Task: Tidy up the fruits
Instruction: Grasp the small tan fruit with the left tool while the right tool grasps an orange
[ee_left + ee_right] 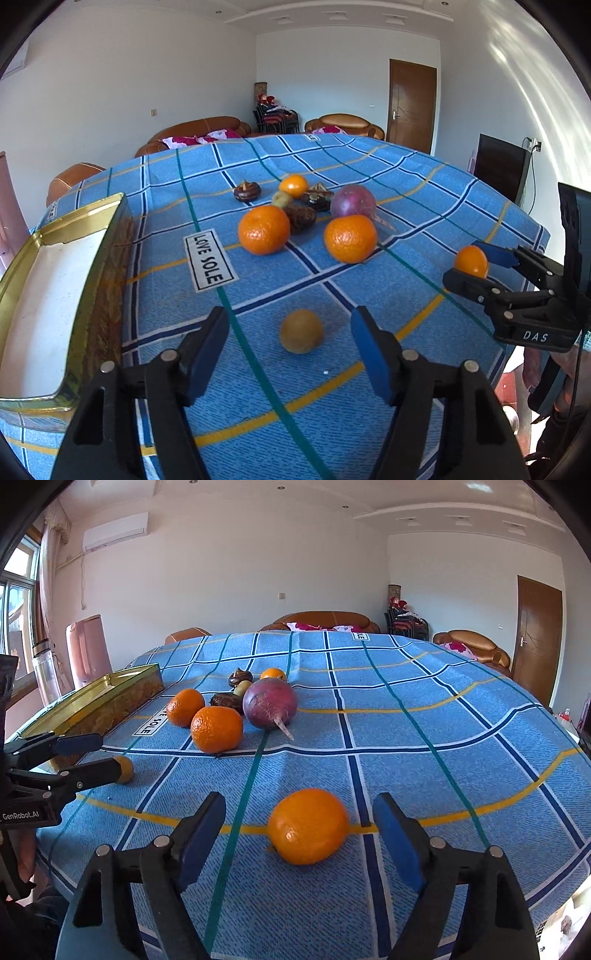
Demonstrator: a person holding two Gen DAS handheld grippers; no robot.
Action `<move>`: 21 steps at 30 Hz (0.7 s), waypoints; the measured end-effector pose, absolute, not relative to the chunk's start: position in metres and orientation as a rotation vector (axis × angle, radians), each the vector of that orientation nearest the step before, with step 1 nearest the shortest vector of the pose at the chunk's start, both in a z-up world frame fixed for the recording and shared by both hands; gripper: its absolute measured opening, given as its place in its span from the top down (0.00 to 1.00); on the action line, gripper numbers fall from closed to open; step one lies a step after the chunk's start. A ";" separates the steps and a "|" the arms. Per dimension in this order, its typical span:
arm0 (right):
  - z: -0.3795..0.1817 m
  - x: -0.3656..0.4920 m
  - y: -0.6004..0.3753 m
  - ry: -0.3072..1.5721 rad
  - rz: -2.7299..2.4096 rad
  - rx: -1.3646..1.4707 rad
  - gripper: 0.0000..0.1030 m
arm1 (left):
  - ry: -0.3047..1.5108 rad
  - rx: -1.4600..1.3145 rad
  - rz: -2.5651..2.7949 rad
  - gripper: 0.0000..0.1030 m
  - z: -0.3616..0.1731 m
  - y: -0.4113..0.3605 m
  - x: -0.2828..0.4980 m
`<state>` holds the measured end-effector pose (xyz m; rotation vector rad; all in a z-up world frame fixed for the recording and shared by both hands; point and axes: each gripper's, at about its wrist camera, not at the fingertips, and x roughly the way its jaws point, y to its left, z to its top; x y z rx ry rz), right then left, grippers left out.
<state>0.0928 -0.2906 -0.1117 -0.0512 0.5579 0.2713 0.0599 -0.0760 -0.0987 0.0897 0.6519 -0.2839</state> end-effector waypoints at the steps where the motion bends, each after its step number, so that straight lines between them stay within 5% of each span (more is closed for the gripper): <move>1: -0.113 0.094 -0.290 0.566 0.280 -0.053 0.25 | 0.673 0.089 -0.288 0.47 -0.102 -0.077 0.062; 4: -0.119 0.096 -0.288 0.588 0.294 -0.059 0.39 | 0.703 0.083 -0.303 0.66 -0.108 -0.079 0.065; 8: -0.118 0.096 -0.290 0.577 0.303 -0.048 0.59 | 0.696 0.073 -0.316 0.73 -0.108 -0.078 0.065; 21: -0.113 0.088 -0.279 0.539 0.347 -0.062 0.59 | 0.652 0.091 -0.306 0.73 -0.104 -0.073 0.058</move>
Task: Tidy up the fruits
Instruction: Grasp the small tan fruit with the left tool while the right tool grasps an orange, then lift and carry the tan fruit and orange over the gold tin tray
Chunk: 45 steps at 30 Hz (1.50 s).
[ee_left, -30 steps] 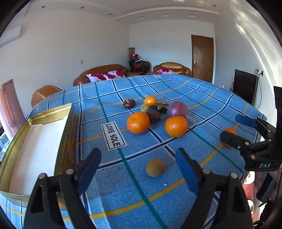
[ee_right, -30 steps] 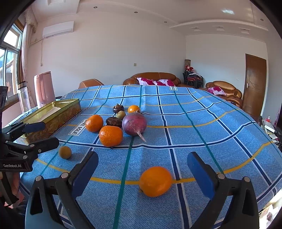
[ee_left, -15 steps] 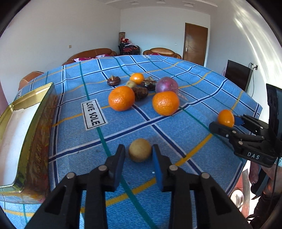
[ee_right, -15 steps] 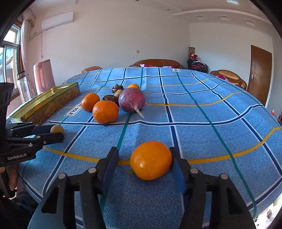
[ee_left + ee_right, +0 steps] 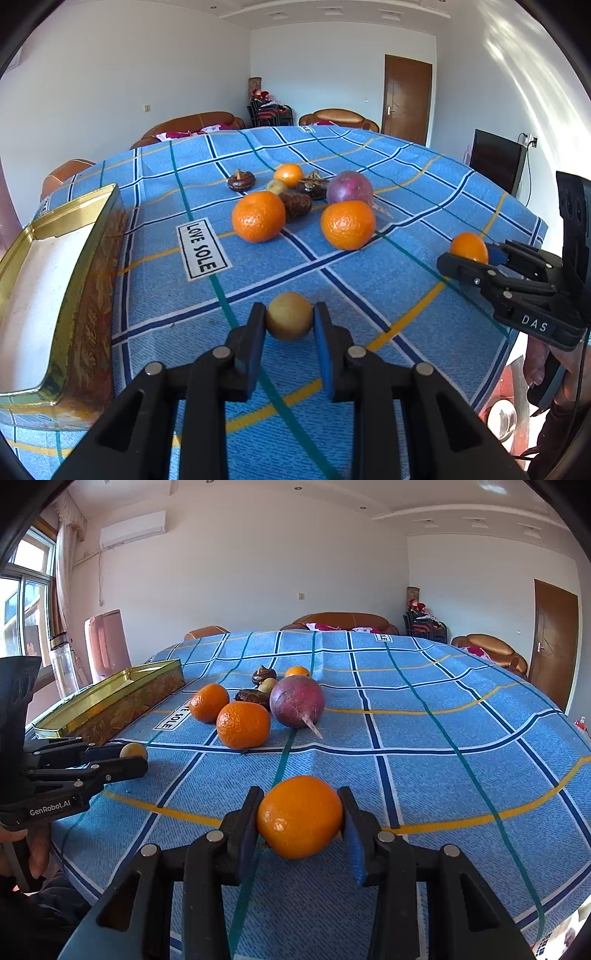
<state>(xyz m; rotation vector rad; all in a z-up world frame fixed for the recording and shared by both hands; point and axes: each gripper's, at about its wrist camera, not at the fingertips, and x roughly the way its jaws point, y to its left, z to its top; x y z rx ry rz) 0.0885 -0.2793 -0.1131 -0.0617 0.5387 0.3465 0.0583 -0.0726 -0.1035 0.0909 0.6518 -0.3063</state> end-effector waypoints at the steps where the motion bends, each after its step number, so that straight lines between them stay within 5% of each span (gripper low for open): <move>1: -0.112 0.088 -0.278 0.533 0.351 -0.063 0.59 | 0.647 0.090 -0.306 0.73 -0.103 -0.072 0.057; 45: -0.046 0.082 -0.180 0.339 0.599 -0.182 0.59 | 0.431 0.077 -0.141 0.74 -0.053 -0.017 0.036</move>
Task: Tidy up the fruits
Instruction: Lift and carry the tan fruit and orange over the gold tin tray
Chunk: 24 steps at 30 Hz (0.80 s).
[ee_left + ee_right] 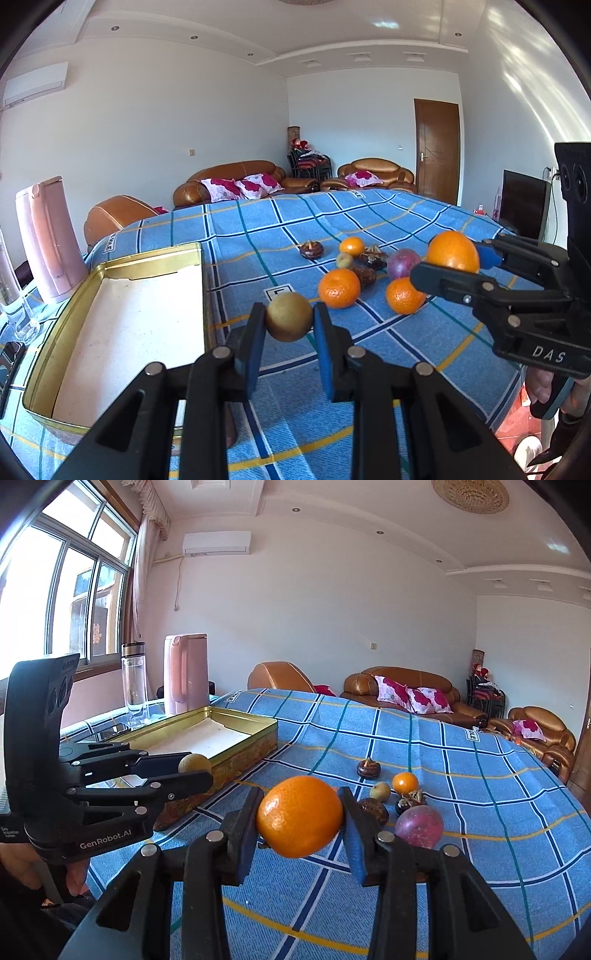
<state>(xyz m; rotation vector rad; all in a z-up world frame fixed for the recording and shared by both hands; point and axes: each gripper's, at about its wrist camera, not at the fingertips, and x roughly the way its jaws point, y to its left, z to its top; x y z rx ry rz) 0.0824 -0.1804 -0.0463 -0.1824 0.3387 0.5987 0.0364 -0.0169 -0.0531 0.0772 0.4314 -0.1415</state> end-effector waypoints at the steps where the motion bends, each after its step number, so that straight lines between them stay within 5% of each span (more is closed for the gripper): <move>1: -0.045 0.083 -0.178 0.336 0.602 -0.185 0.59 | 0.428 0.074 -0.136 0.74 -0.052 -0.015 0.036; 24: -0.025 0.101 -0.121 0.307 0.676 -0.263 0.59 | 0.401 0.010 -0.035 0.74 -0.041 0.039 0.041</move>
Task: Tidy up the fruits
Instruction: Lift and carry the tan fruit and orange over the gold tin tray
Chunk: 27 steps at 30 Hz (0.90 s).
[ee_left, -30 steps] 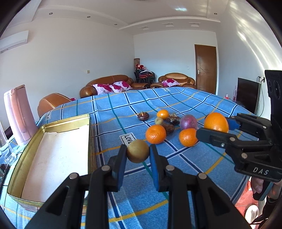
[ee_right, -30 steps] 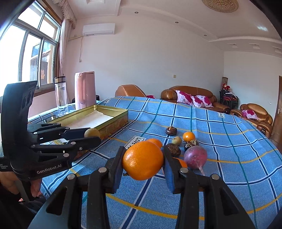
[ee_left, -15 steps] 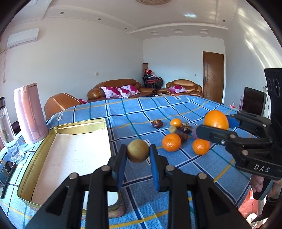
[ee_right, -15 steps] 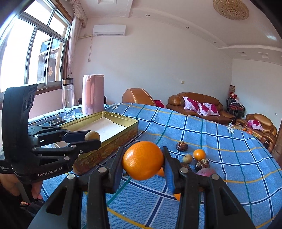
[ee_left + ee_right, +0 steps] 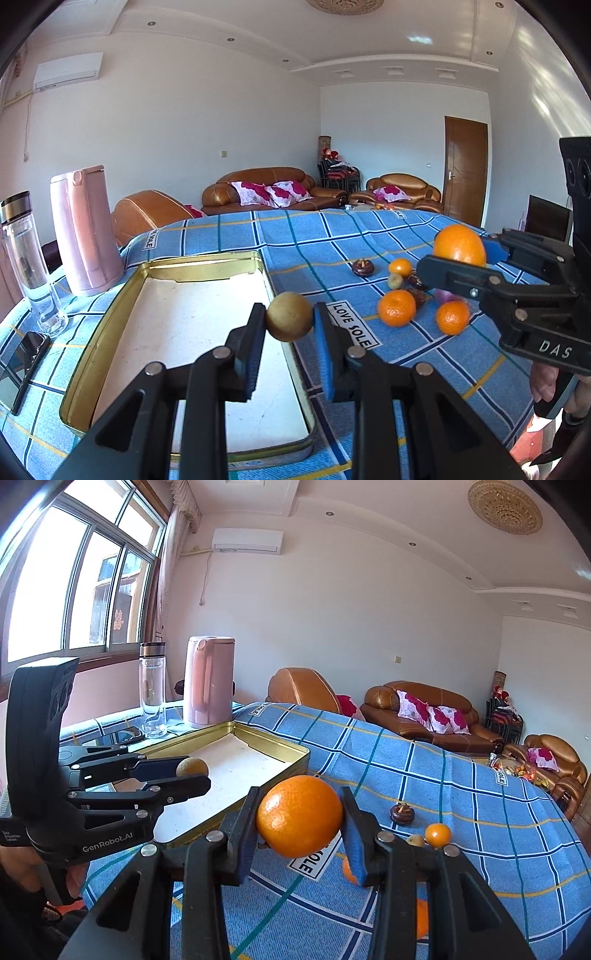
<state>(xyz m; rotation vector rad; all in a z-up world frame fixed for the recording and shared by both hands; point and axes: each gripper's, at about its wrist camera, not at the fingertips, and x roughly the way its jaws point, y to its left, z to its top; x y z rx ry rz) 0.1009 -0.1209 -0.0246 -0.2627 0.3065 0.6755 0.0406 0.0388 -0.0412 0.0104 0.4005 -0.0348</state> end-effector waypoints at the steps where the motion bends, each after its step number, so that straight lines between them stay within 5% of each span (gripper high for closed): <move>1: -0.024 0.102 -0.119 0.307 0.678 -0.266 0.59 | 0.400 0.010 -0.029 0.74 -0.042 0.041 0.041; 27: -0.029 0.137 -0.046 0.365 0.757 -0.339 0.59 | 0.446 0.005 0.101 0.74 -0.047 0.111 0.061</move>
